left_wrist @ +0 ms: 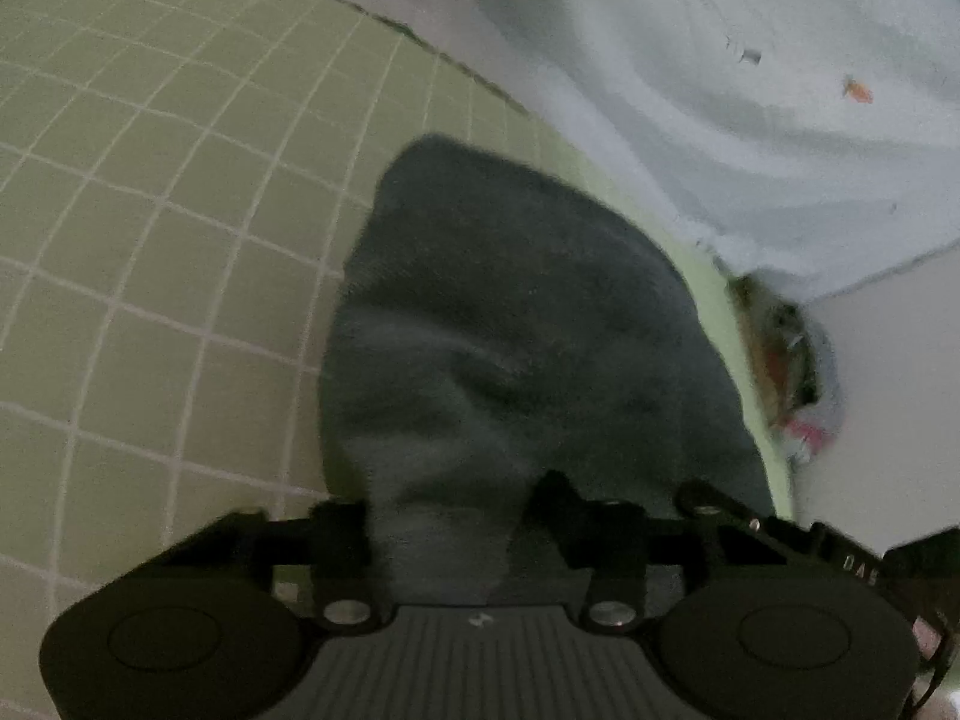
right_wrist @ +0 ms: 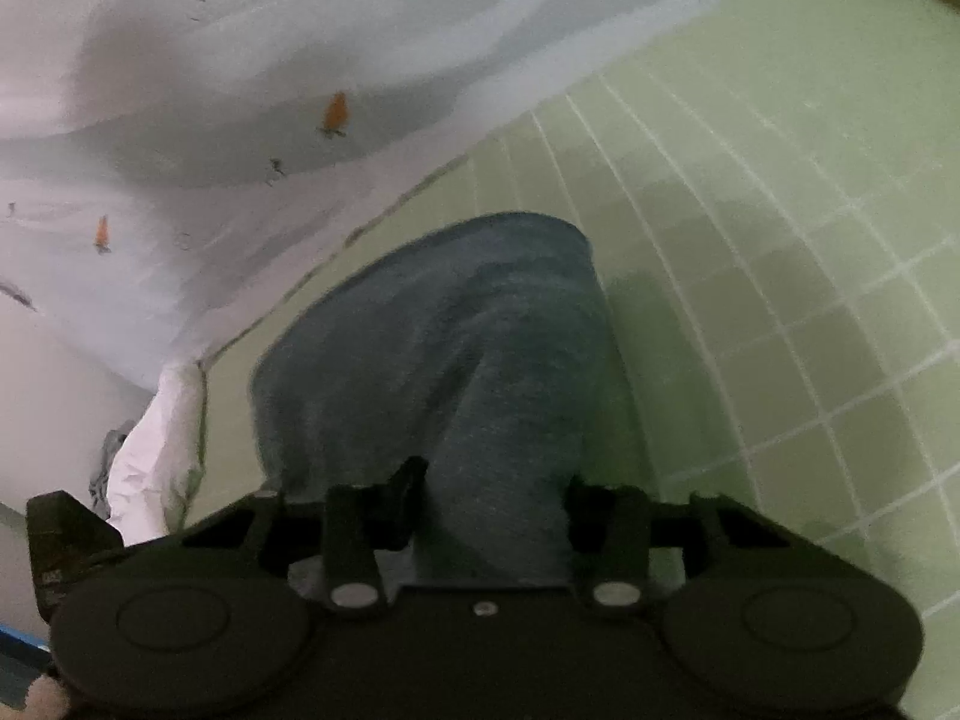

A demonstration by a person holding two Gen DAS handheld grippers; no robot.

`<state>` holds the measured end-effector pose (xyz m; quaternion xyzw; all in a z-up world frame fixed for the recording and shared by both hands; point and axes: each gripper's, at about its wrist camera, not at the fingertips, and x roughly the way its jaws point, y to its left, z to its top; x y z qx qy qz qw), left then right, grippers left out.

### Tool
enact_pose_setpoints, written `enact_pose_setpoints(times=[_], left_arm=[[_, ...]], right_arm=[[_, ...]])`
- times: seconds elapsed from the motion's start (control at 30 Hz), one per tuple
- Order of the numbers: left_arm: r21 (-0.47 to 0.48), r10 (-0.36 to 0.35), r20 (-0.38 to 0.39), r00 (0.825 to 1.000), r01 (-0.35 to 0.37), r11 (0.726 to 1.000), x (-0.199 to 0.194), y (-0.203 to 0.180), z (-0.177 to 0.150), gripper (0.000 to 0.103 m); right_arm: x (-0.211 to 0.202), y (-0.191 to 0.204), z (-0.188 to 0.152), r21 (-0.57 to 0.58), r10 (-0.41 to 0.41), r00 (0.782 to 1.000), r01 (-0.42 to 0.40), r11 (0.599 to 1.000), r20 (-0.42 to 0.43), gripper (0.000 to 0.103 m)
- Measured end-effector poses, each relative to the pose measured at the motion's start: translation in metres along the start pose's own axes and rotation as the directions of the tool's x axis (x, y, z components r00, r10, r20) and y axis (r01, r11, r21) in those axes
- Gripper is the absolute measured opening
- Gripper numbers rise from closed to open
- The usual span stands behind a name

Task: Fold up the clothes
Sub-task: 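Grasp the folded jeans with both grippers and lift it off the mat, then carry the folded jeans with both grippers onto the clothes stack by the wall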

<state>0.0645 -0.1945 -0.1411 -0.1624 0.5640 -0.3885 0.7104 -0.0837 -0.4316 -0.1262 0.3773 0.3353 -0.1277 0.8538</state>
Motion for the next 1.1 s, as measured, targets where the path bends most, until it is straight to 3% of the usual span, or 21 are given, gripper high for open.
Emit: enact_pose_setpoints(times=[0.23, 0.5, 0.67, 0.8, 0.93, 1.1], left_arm=[[0.110, -0.013, 0.027, 1.000, 0.010, 0.994, 0.006, -0.051, -0.006, 0.038], [0.223, -0.012, 0.058, 0.998, -0.001, 0.975, 0.039, -0.142, -0.031, 0.037], [0.197, -0.032, 0.081, 0.996, 0.016, 0.980, 0.093, -0.225, -0.042, 0.036], [0.201, -0.088, 0.119, 0.989, 0.063, 0.977, 0.137, -0.301, -0.047, 0.036], [0.202, -0.168, 0.152, 0.974, 0.136, 0.970, 0.175, -0.379, -0.046, 0.036], [0.262, -0.270, 0.182, 0.945, 0.218, 0.940, 0.203, -0.476, -0.038, 0.036]], right_arm=[[-0.041, -0.011, 0.017, -0.003, 0.009, 0.996, -0.009, 1.000, 0.091, 0.041], [-0.102, -0.095, 0.054, 0.014, 0.053, 0.985, -0.056, 0.998, 0.162, 0.041], [-0.147, -0.157, 0.089, -0.002, 0.078, 0.977, -0.079, 0.997, 0.197, 0.041], [-0.194, -0.210, 0.132, -0.055, 0.100, 0.963, -0.089, 0.995, 0.252, 0.041], [-0.248, -0.259, 0.181, -0.112, 0.122, 0.938, -0.090, 0.990, 0.325, 0.041], [-0.314, -0.309, 0.246, -0.206, 0.165, 0.904, -0.088, 0.975, 0.395, 0.041]])
